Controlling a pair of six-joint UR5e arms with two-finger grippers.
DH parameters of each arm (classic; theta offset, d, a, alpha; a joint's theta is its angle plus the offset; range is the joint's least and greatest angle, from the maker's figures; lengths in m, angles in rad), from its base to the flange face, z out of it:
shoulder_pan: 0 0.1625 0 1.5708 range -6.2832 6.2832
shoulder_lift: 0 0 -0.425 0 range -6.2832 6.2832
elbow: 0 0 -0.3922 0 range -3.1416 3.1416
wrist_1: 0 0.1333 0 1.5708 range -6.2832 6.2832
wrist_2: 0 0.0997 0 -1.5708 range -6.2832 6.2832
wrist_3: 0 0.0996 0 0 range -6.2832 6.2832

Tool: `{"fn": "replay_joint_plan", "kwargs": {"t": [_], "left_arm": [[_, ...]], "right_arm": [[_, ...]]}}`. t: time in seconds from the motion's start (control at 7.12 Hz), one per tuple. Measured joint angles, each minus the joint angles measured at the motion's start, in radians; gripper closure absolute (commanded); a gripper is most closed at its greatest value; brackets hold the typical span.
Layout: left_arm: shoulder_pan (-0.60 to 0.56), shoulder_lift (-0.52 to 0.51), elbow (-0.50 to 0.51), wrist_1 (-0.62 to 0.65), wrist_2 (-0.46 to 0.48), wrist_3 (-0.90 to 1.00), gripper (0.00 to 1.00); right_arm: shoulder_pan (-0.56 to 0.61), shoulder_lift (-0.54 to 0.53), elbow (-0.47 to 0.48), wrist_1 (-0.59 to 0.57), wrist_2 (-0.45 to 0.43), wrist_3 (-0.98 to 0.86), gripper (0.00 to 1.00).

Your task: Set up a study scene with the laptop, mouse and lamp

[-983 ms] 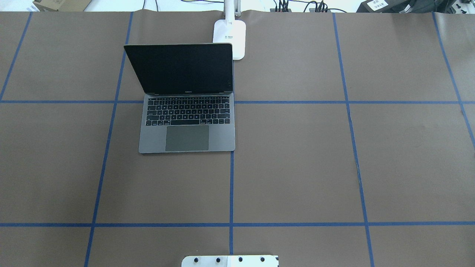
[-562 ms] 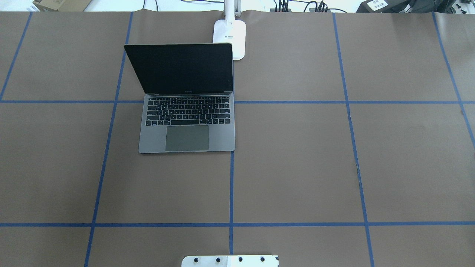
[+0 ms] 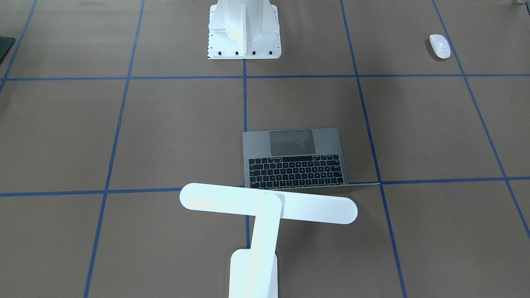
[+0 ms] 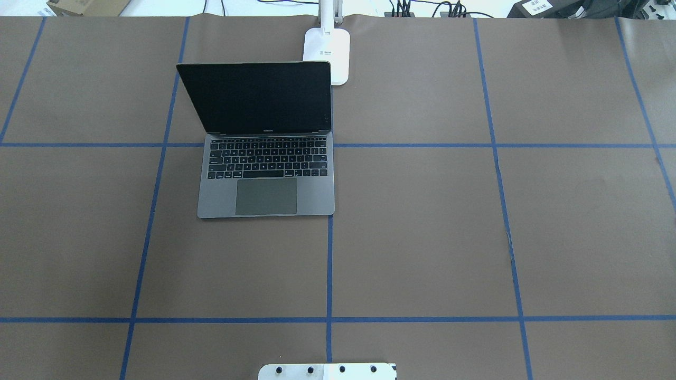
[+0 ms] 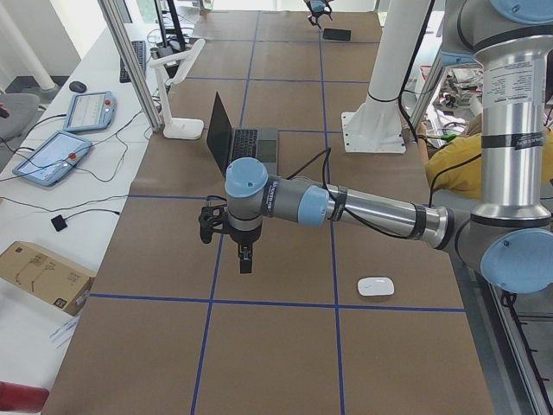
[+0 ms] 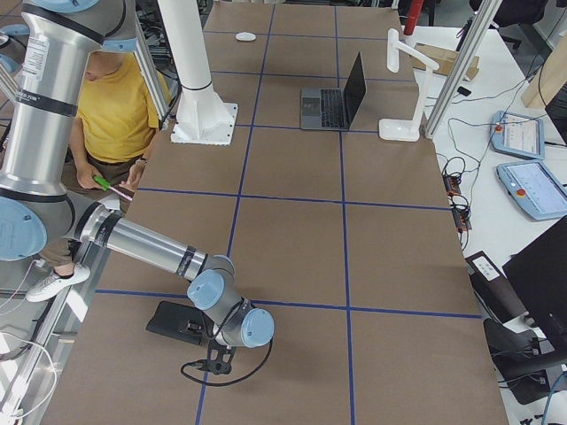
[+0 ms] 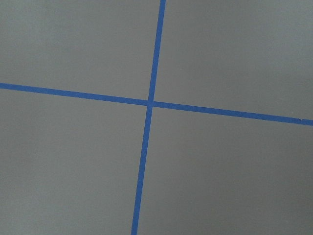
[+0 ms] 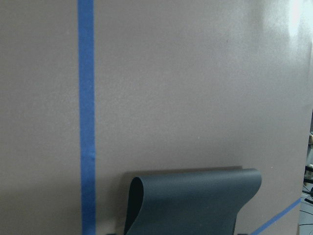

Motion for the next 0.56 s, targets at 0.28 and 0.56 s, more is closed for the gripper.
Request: {"fn": "replay_joint_plan", "kwargs": {"t": [0.28,0.56], "left_arm": [[0.000,0.000,-0.002,0.000,0.000,0.000,0.00],[-0.001,0.000,-0.003,0.001,0.000,0.000,0.00]], "right_arm": [[-0.003,-0.001,-0.016,-0.001,-0.009,-0.001,0.05],[-0.004,0.003,-0.029,-0.002,-0.003,0.012,0.08]]}}
